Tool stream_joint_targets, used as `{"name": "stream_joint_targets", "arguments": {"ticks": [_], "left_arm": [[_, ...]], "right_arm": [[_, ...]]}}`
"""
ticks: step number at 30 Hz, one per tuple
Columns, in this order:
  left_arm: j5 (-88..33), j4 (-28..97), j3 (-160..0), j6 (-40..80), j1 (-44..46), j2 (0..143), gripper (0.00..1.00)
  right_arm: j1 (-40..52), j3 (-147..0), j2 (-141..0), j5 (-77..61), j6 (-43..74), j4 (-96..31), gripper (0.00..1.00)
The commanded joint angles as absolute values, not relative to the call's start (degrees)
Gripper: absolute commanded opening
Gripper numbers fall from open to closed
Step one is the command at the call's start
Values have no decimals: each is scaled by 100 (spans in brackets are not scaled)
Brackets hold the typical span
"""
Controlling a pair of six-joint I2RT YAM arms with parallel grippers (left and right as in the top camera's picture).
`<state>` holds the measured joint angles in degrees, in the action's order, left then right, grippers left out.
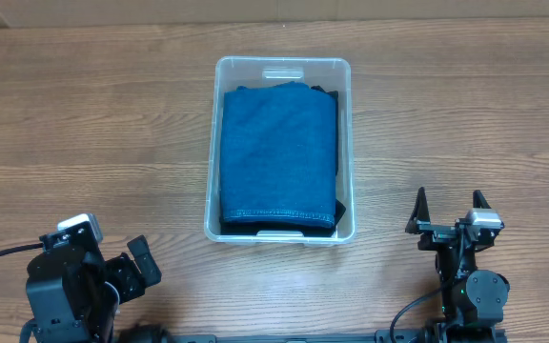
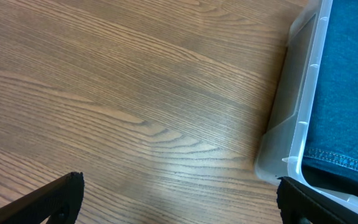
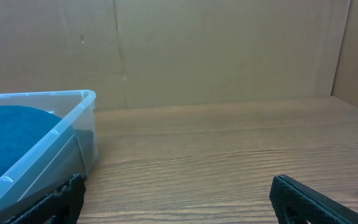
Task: Pack container
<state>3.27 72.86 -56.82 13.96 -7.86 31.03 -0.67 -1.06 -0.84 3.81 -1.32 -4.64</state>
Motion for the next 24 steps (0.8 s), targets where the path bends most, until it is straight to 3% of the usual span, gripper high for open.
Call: {"name": "stream_joint_targets", "arguments": {"ticks": [1,8,14,19,24], "left_arm": [[405,7258,-5638,1415,-749,2945,100],[368,5653,-3990,1413,-746,1389,100],[-145,2808,-1721,869,-746,8,100],[-137,268,-364,276,-746,23,100],[-110,447,-30,272,-742,38,100]], "right_arm": [[-38,-49,-45,377,-154,-443,100],[-38,-49,-45,377,-154,-443,100],[-38,-49,-45,377,-154,-443,100],[-38,-49,-45,377,-152,-443,100],[-38,-49,-45,377,-154,-443,100]]}}
